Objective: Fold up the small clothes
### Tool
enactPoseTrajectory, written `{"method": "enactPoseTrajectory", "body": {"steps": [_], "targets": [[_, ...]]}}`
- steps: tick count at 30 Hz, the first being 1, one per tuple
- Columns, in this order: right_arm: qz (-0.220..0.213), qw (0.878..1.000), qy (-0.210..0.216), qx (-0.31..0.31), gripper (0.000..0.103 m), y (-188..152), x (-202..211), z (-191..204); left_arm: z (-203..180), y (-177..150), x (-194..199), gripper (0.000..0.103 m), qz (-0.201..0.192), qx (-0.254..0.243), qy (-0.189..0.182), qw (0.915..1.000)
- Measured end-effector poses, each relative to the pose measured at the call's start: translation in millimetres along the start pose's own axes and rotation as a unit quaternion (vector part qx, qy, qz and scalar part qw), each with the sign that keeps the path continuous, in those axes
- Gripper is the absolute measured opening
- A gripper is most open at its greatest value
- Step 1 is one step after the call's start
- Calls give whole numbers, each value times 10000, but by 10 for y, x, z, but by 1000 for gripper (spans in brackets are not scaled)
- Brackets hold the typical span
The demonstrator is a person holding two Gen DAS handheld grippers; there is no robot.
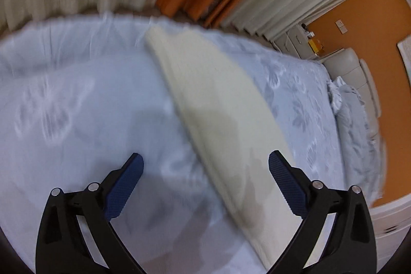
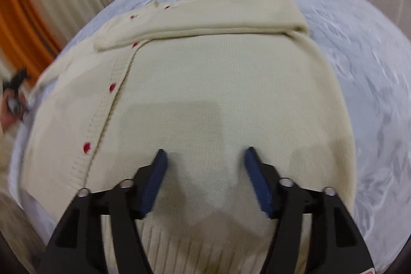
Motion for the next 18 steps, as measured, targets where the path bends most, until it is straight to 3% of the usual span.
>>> {"method": "enactPoseTrajectory", "body": {"steps": [1, 2, 3, 5, 8, 11, 12, 15, 16, 17, 18], "targets": [[-11, 10000, -31, 78, 75, -6, -1, 41, -99, -11, -56, 59, 120, -212, 31, 9997], [-39, 9999, -77, 134, 77, -24, -5, 80, -212, -50, -143, 12, 457, -411, -52, 9981], [-53, 9998, -104, 152, 78, -18, -16, 85, -266, -54, -189, 9, 585, -522, 51, 9969], [-79, 9998, -101, 125, 79, -24, -8, 86, -465, -47, -37, 9, 294, -750, -84, 9967], [-126, 9999, 33, -26, 83, -14, -11, 53, -1083, -315, 443, 9, -19, -1530, -791, 9851], [-154, 9998, 95, -104, 86, 39, -27, 37, -1697, -947, 1073, 9, -36, -2500, -1720, 9528], [-164, 9997, 95, -130, 87, 47, -30, 38, -1897, -1319, 1292, 9, 70, -2866, -2066, 9355], [-203, 9990, 225, -327, 87, 72, -23, -1, -2136, -2387, 1574, 11, 795, -3643, -2593, 8909], [-221, 9983, 312, -436, 86, 77, -15, -26, -2133, -2725, 1563, 12, 1066, -3810, -2607, 8806], [-244, 9969, 449, -597, 86, 84, -6, -70, -2084, -3066, 1530, 17, 1358, -3975, -2599, 8695], [-265, 9954, 557, -732, 86, 90, 2, -106, -1925, -3520, 1430, 40, 1694, -4195, -2427, 8582]]}}
Point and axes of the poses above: each gripper's, at about its wrist camera, not at the fingertips, and x roughly against the way its jaws point, z to its left, y to its top, the point moved 5 cm from there along -x, roughly the way its jaws point, and after that the axes turned 12 degrees about x, right-handed, at the moved point
